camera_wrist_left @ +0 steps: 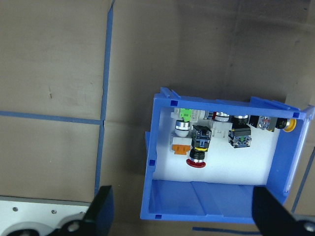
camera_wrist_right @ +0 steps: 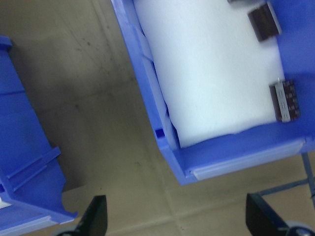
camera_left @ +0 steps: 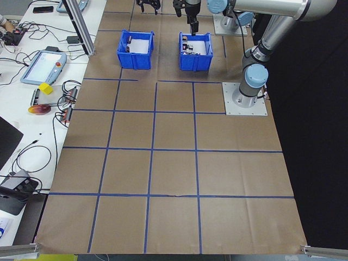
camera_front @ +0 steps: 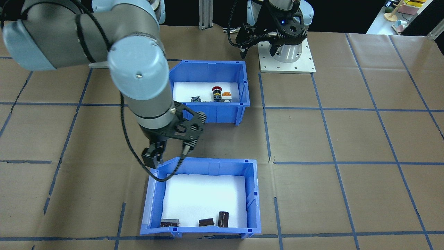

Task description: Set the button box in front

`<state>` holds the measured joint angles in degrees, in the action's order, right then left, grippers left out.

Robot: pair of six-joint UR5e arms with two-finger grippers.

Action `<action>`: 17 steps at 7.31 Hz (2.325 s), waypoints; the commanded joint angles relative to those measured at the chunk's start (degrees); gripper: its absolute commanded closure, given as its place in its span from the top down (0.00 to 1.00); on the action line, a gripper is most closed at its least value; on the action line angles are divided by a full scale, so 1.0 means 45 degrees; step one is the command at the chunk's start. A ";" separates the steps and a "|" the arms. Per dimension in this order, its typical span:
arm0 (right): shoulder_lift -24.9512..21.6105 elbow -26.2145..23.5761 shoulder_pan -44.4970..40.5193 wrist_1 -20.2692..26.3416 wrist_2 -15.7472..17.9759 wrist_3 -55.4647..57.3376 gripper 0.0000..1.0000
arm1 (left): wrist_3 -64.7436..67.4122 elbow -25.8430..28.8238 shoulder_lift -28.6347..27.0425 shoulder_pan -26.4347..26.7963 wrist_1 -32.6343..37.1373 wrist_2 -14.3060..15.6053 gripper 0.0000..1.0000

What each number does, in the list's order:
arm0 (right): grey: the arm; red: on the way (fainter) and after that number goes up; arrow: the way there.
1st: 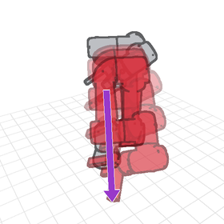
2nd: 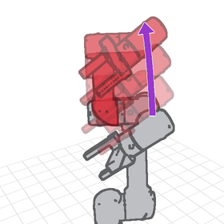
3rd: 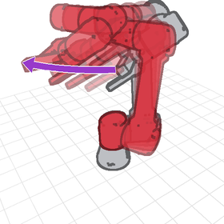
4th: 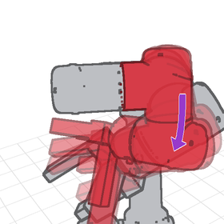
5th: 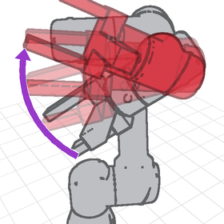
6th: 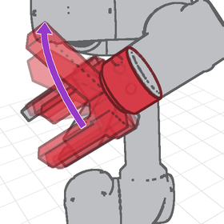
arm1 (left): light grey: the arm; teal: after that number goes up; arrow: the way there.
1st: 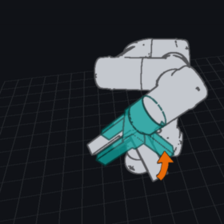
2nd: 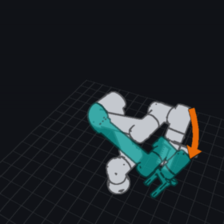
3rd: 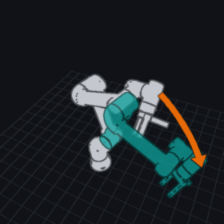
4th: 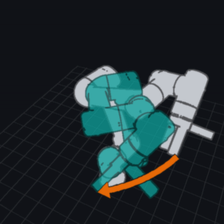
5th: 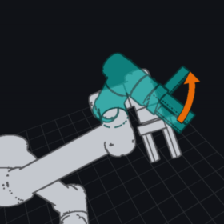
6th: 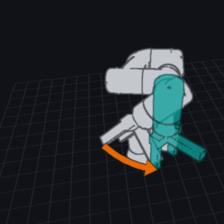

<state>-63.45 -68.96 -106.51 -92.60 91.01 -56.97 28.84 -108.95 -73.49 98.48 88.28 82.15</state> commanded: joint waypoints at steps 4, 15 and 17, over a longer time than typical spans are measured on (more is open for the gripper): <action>0.1933 0.1105 -0.2054 -0.0437 0.0792 -0.1597 1.00 | 0.9891 -0.4261 0.2990 0.0067 -0.1411 -0.1263 0.98; 0.2226 -0.1453 -0.1898 -0.4657 0.0791 -0.1226 0.48 | 1.8451 -0.5966 -0.0402 0.3543 -0.7874 -0.0367 0.98; 0.2226 -0.1415 -0.1898 -0.4657 0.0772 -0.1226 0.14 | 1.9603 -0.5906 -0.0854 0.4517 -0.7861 -0.0287 0.91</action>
<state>-53.39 -75.44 -115.09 -113.54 94.47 -62.50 114.25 -135.76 -75.59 116.26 53.53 80.35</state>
